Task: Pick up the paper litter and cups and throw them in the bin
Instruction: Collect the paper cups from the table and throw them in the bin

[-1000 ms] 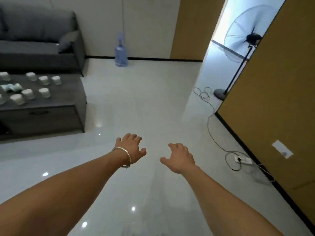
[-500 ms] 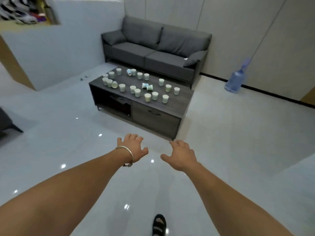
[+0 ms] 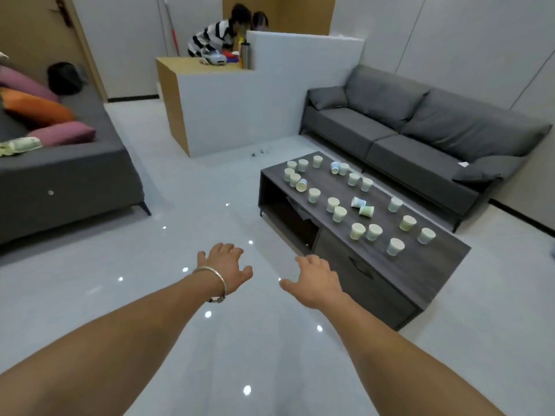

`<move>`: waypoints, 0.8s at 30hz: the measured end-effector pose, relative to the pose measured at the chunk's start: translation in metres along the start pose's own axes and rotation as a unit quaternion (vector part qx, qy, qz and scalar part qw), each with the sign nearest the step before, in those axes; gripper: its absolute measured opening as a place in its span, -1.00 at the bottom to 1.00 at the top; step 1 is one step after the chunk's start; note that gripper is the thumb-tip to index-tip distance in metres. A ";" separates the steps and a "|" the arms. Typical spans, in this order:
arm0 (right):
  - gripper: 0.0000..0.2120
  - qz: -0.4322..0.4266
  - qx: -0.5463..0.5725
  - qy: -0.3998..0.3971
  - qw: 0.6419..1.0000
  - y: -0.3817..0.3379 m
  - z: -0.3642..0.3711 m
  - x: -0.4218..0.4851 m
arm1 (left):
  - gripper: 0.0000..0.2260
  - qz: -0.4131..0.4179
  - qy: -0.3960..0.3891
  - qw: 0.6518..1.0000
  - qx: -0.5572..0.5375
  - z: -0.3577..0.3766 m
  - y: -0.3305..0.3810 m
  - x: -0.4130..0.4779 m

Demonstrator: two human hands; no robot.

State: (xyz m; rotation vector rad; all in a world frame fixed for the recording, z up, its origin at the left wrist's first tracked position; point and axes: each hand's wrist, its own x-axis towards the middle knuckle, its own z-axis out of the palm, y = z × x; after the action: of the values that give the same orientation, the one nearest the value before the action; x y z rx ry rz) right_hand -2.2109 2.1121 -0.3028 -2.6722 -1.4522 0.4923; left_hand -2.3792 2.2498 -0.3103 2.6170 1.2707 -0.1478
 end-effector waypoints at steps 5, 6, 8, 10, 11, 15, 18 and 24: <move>-0.26 -0.030 0.000 -0.006 1.000 -0.067 0.004 0.118 | -0.45 -0.023 0.004 1.000 -0.017 -0.014 -0.065 0.099; -0.26 -0.032 0.003 -0.007 0.999 -0.079 0.003 0.140 | -0.45 -0.026 0.003 0.999 -0.019 -0.019 -0.079 0.120; -0.26 -0.034 0.001 -0.017 0.999 -0.098 -0.003 0.178 | -0.45 -0.030 -0.011 0.999 -0.024 -0.031 -0.103 0.157; -0.26 -0.024 0.005 -0.015 1.000 -0.111 -0.010 0.214 | -0.44 -0.025 -0.011 1.000 -0.015 -0.041 -0.124 0.192; -0.26 -0.017 0.007 -0.015 1.000 -0.117 -0.016 0.233 | -0.44 -0.023 -0.011 1.000 -0.009 -0.049 -0.132 0.211; -0.27 -0.010 0.017 -0.018 1.000 -0.131 -0.032 0.299 | -0.45 -0.014 -0.011 1.000 -0.009 -0.068 -0.154 0.285; -0.26 0.001 0.012 -0.022 1.000 -0.132 -0.043 0.355 | -0.45 -0.003 -0.016 1.000 -0.006 -0.075 -0.155 0.342; -0.28 -0.016 0.014 -0.021 1.000 -0.143 -0.070 0.496 | -0.45 -0.001 0.001 1.000 -0.010 -0.105 -0.164 0.467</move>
State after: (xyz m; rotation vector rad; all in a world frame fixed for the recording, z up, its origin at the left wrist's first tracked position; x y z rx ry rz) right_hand -2.0546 2.6078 -0.3306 -2.6278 -1.4843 0.5653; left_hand -2.2196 2.7292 -0.3228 2.5989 1.2699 -0.1310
